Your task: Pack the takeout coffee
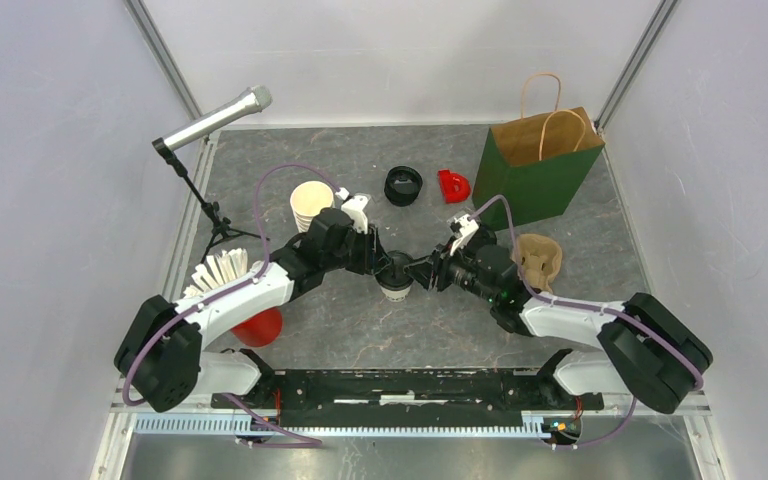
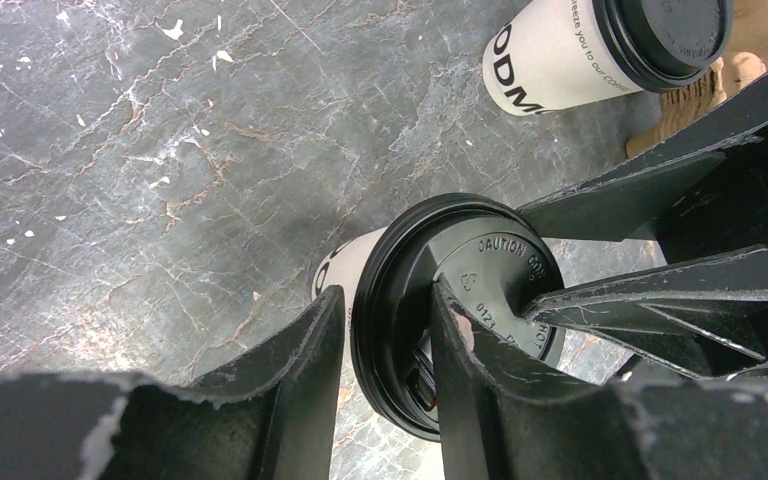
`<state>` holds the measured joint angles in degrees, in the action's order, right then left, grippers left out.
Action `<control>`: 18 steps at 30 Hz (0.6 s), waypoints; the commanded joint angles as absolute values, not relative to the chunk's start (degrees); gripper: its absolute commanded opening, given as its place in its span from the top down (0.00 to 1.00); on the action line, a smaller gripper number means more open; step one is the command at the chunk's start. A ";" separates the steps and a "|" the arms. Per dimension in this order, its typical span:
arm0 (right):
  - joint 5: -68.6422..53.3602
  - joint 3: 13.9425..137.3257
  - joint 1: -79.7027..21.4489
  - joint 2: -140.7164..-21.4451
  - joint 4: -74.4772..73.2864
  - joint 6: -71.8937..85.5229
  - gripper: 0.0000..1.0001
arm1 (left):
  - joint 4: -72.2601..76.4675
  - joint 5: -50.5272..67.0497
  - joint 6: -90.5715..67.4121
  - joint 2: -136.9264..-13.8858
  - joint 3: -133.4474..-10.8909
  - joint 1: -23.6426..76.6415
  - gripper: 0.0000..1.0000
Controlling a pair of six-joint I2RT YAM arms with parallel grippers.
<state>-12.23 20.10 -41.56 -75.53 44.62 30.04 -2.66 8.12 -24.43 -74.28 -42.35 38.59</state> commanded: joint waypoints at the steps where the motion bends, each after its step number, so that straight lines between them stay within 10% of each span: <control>1: -13.56 22.07 -41.75 -72.78 24.82 27.33 0.53 | -7.89 8.29 -21.54 -77.09 -39.32 38.85 0.57; 18: -15.95 35.97 -36.63 -66.35 11.87 22.19 0.50 | -3.36 14.66 -19.60 -77.29 -38.25 38.96 0.56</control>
<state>-14.44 33.26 -37.30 -66.81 14.41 24.67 2.42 13.15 -23.66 -75.16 -40.84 38.63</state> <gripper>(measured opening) 0.548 0.440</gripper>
